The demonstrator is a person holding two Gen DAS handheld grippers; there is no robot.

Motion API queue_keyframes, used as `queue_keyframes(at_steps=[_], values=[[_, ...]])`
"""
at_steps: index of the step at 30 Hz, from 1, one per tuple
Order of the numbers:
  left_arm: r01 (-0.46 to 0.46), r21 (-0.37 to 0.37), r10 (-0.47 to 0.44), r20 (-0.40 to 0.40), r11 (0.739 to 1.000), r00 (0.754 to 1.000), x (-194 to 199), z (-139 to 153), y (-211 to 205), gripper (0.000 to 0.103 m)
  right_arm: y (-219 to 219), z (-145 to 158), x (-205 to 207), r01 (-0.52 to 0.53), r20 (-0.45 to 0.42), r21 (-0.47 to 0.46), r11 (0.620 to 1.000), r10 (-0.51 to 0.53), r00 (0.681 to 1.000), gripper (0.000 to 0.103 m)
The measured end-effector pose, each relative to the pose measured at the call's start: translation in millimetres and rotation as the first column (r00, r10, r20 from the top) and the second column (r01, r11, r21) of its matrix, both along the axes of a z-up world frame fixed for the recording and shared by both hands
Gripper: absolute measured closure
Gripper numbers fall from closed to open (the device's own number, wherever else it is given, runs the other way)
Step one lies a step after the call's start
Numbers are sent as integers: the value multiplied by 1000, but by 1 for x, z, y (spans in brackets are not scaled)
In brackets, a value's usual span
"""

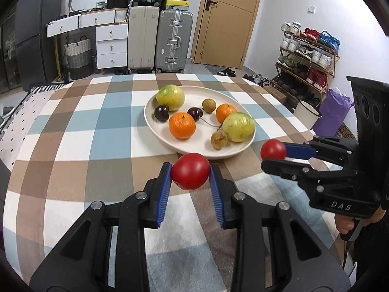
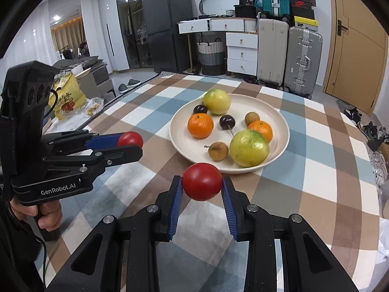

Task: Organize fruits
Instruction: 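Carry both red tomatoes onto the plate and open both grippers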

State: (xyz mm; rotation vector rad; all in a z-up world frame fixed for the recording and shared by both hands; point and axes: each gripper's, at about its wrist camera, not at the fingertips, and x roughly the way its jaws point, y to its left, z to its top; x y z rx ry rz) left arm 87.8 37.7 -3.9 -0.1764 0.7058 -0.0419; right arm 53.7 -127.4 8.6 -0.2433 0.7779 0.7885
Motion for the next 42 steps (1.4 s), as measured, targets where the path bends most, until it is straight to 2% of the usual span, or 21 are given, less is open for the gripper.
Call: queue_keyframes(at_steps=[11, 19, 30, 42], values=[[2, 7, -2, 18, 1000, 1000, 25, 13, 2, 74, -10, 15, 23, 40, 20, 43, 998, -41, 999, 70], [22, 35, -23, 13, 999, 1000, 49, 12, -7, 74, -13, 20, 42, 68, 21, 65, 996, -70, 997, 70], [39, 43, -39, 2, 998, 999, 84, 4, -5, 74, -7, 14, 76, 98, -11, 72, 993, -98, 995, 70], [61, 64, -60, -6, 996, 998, 102, -6, -9, 74, 15, 0, 103, 85, -33, 55, 995, -83, 996, 70]])
